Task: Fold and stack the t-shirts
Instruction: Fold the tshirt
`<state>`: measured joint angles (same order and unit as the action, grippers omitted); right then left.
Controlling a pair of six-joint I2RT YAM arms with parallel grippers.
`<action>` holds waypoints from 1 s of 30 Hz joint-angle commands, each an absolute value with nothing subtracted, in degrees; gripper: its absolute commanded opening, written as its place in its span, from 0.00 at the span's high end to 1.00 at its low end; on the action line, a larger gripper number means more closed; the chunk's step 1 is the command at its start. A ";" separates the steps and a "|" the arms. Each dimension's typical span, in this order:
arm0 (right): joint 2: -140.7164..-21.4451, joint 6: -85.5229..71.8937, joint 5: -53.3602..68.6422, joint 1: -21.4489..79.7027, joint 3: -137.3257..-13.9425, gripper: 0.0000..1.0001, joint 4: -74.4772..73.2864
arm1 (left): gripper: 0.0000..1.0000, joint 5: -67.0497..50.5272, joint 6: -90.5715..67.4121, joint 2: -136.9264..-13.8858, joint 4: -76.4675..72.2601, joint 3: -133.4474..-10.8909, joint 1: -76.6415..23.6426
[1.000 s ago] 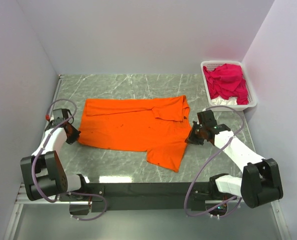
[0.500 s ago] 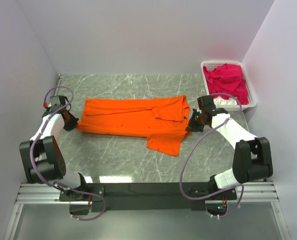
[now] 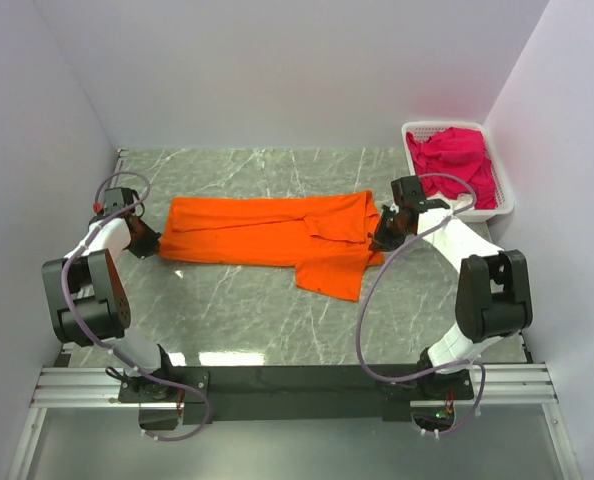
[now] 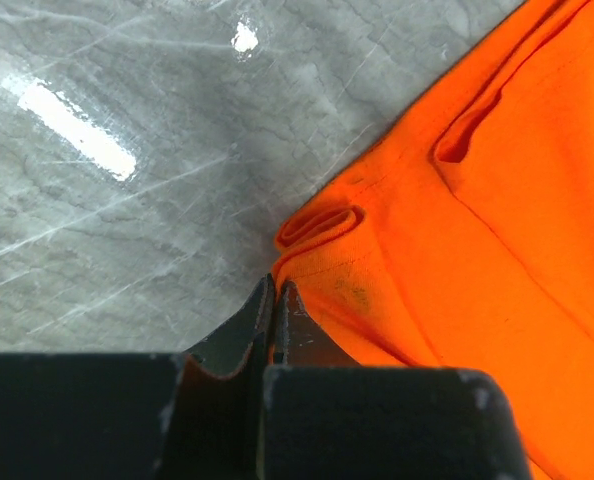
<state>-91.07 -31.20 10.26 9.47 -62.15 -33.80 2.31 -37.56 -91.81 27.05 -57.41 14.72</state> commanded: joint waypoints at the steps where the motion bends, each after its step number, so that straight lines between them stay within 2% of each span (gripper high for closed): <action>1: -92.63 -30.15 10.28 8.96 -65.65 0.99 -33.93 | 0.99 1.49 -38.85 -92.20 24.52 -59.41 15.03; 11: -96.15 -28.83 10.63 8.35 -69.17 0.99 -35.07 | 0.99 2.99 -37.97 -92.47 26.71 -61.44 15.03; 16: -95.54 -28.39 11.16 8.26 -68.82 1.00 -35.33 | 0.99 3.95 -38.67 -86.31 26.90 -55.64 15.03; 23: -90.19 -29.18 12.91 8.35 -63.20 1.00 -34.63 | 0.99 7.64 -39.99 -75.07 30.58 -45.37 15.03; 30: -80.43 -30.23 13.71 8.44 -55.82 1.00 -36.03 | 0.99 10.63 -42.36 -66.63 36.29 -42.98 15.12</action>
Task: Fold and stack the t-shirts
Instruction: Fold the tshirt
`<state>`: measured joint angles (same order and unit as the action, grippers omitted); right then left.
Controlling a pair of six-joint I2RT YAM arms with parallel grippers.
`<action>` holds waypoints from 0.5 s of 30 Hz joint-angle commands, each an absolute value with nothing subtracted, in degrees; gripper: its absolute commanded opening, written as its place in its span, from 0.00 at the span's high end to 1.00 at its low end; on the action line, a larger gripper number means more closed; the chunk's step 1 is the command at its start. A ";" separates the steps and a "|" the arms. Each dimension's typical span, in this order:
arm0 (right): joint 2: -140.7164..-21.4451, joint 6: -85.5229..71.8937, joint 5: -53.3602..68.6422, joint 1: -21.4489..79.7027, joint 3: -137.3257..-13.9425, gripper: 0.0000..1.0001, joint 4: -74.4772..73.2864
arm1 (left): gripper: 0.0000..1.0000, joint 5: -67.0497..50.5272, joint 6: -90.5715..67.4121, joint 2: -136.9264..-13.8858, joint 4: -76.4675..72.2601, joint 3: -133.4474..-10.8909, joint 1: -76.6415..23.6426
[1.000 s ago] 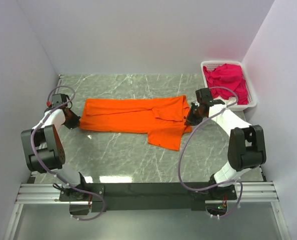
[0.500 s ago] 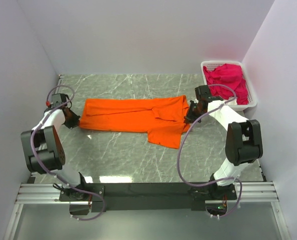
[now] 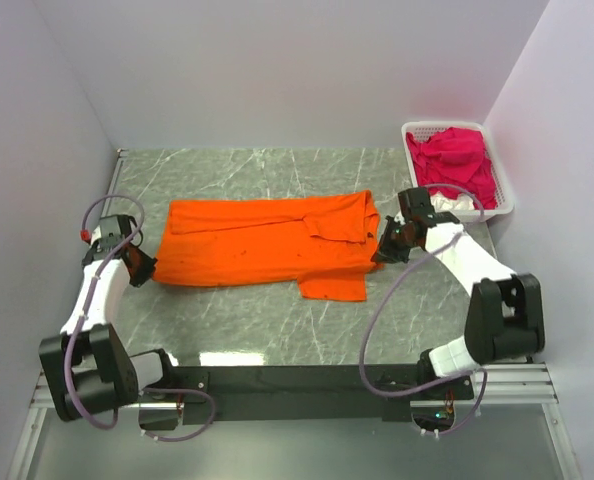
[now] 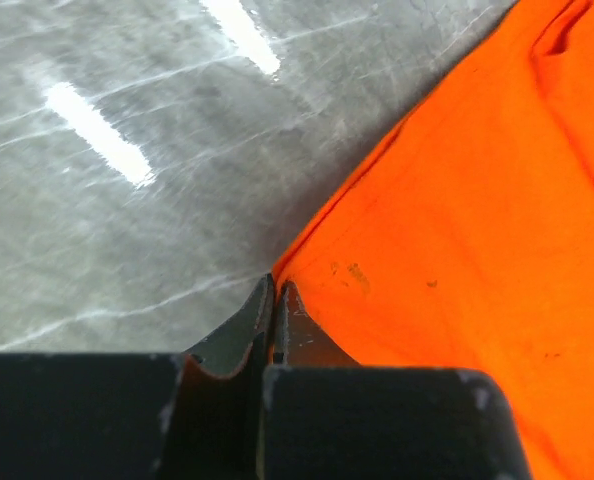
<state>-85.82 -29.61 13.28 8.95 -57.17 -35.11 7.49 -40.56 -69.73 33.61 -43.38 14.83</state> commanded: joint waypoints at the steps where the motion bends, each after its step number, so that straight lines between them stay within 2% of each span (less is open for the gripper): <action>1: -78.59 -30.23 13.97 8.35 -54.77 1.00 -36.21 | 0.99 10.81 -42.54 -65.58 36.47 -42.63 15.03; 7: -78.13 -29.36 14.07 8.26 -57.03 1.00 -38.49 | 0.99 11.78 -41.31 -68.62 35.42 -43.50 15.12; 15: -86.04 -28.21 13.80 8.26 -62.66 0.99 -39.73 | 0.99 10.72 -39.11 -79.27 34.19 -49.39 15.03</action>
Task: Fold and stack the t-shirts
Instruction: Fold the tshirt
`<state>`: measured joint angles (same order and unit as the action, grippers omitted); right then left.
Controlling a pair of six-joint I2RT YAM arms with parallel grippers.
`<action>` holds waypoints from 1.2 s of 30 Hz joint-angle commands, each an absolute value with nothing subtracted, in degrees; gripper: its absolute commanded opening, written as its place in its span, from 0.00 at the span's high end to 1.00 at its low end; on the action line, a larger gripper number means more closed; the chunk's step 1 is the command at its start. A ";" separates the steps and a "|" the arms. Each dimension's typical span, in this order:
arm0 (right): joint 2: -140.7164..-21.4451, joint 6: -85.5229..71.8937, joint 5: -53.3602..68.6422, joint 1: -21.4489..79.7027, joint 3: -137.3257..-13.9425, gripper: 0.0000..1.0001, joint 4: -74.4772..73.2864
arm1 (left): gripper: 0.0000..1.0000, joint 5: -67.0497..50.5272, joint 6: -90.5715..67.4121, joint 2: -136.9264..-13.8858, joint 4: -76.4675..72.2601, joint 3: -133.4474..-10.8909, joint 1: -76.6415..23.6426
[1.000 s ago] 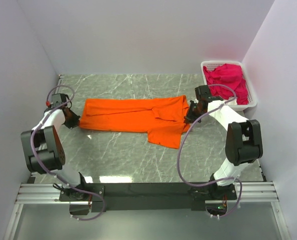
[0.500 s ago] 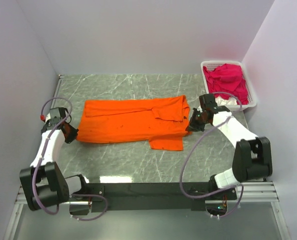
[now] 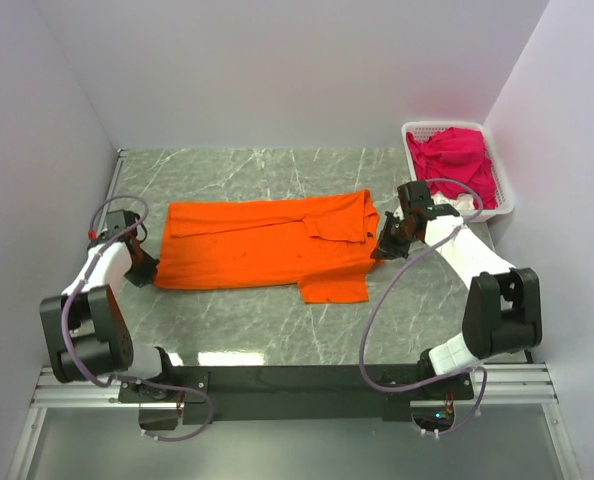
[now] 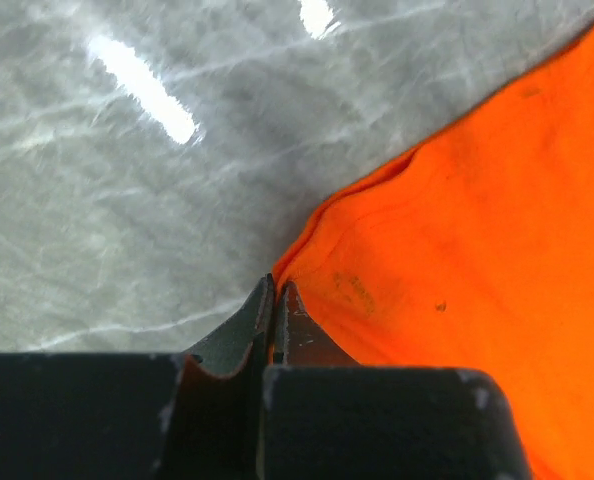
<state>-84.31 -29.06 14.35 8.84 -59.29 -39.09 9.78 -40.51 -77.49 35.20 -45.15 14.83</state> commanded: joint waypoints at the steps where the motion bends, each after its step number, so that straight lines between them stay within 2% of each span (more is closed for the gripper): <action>1: -86.57 -28.30 13.80 8.35 -63.62 0.99 -39.73 | 0.99 10.11 -39.11 -80.41 34.28 -50.61 15.03; 13: -92.10 -27.51 13.62 8.17 -71.10 0.97 -42.36 | 0.98 7.65 -39.82 -82.79 34.98 -55.54 14.41; 22: -94.83 -27.86 14.24 7.47 -72.07 0.97 -41.14 | 0.99 8.70 -37.97 -90.34 35.60 -62.57 12.83; 36: -98.17 -28.13 11.87 6.15 -72.68 0.97 -38.67 | 0.99 9.93 -37.27 -97.29 32.61 -66.35 11.34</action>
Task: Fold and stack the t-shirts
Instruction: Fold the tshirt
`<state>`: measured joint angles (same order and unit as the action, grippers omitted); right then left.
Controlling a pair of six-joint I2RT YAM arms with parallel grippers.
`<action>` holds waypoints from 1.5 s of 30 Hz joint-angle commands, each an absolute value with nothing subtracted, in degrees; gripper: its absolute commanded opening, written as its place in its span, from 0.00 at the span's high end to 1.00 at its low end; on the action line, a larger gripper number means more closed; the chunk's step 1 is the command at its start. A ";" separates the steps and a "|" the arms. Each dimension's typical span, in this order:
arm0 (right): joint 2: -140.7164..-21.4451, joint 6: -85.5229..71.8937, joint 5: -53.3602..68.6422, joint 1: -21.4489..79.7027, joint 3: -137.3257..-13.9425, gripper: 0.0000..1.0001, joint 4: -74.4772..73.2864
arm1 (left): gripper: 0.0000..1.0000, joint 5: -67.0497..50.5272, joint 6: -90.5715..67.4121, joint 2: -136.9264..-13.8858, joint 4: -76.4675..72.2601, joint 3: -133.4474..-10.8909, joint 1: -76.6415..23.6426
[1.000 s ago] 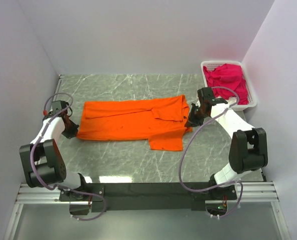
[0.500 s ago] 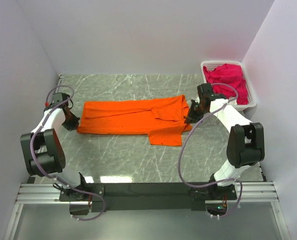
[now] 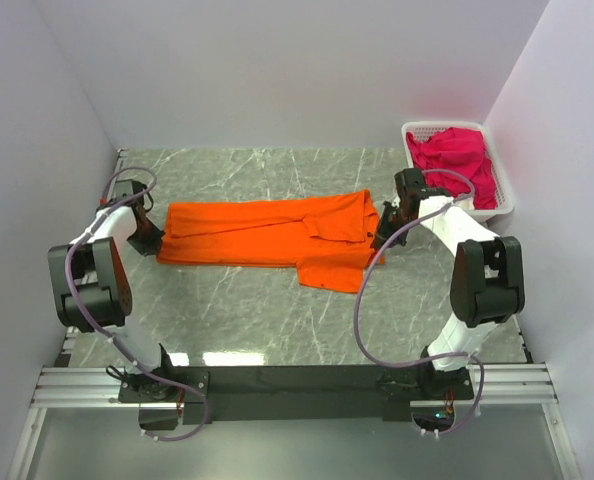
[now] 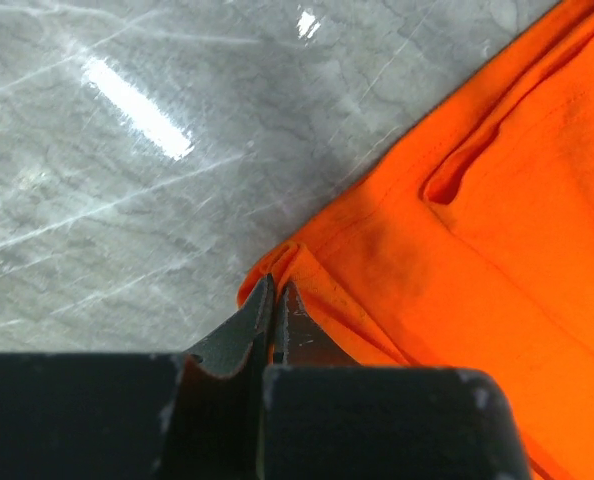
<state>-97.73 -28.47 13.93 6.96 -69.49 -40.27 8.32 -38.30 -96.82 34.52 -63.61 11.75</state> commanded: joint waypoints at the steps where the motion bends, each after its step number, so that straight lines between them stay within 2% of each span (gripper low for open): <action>1: -98.61 -28.04 11.08 6.15 -72.95 0.97 -38.67 | 0.99 10.11 -37.27 -97.90 32.43 -66.62 11.25; 10: -102.30 -28.13 10.81 6.06 -74.36 0.92 -37.53 | 0.95 12.39 -37.71 -100.72 30.33 -66.45 9.84; 13: -102.74 -28.04 9.23 6.06 -73.83 0.86 -36.83 | 0.88 13.27 -37.97 -100.81 29.54 -65.40 9.84; 14: -102.57 -27.95 8.88 6.06 -73.57 0.85 -36.30 | 0.81 13.53 -37.97 -100.64 29.44 -65.22 9.76; 16: -100.99 -27.86 7.65 6.15 -73.21 0.81 -35.86 | 0.77 14.23 -38.06 -98.98 29.36 -64.78 9.76; 20: -95.46 -27.77 4.05 7.29 -71.20 0.62 -34.45 | 0.63 16.25 -36.57 -94.32 30.14 -64.60 8.44; 21: -93.27 -27.69 3.17 7.90 -70.84 0.60 -34.63 | 0.61 16.69 -36.39 -92.31 30.67 -64.51 8.09; 22: -92.30 -27.69 1.68 8.95 -70.49 0.59 -34.89 | 0.59 17.13 -36.13 -91.15 30.93 -64.34 7.48; 24: -89.32 -27.95 0.88 10.02 -68.21 0.59 -34.89 | 0.40 17.66 -35.77 -86.87 31.55 -62.68 5.37; 25: -88.08 -28.21 0.70 10.89 -66.99 0.59 -34.46 | 0.38 17.75 -35.60 -85.36 31.90 -62.06 4.40; 27: -84.75 -29.35 1.49 11.34 -62.94 0.59 -32.70 | 0.24 17.49 -36.47 -80.80 33.21 -60.04 0.98; 28: -83.51 -29.53 2.19 11.60 -61.36 0.59 -31.65 | 0.23 16.97 -36.82 -79.12 33.48 -59.25 0.44; 29: -82.45 -29.79 4.29 11.95 -58.74 0.59 -29.99 | 0.16 16.61 -38.13 -77.45 33.75 -58.37 -3.91; 34: -77.96 -31.29 9.05 13.62 -52.22 0.59 -26.99 | 0.13 13.55 -43.85 -68.83 35.51 -53.97 -15.80; 38: -78.13 -31.99 7.47 17.66 -49.67 0.53 -26.81 | 0.12 12.40 -48.60 -67.59 35.95 -52.47 -24.15; 41: -78.66 -33.66 5.89 19.86 -47.91 0.53 -25.58 | 0.14 10.21 -51.32 -69.51 32.45 -52.55 -29.85; 45: -81.12 -36.29 4.92 21.09 -47.02 0.53 -25.14 | 0.14 10.46 -53.70 -80.20 30.41 -57.38 -39.09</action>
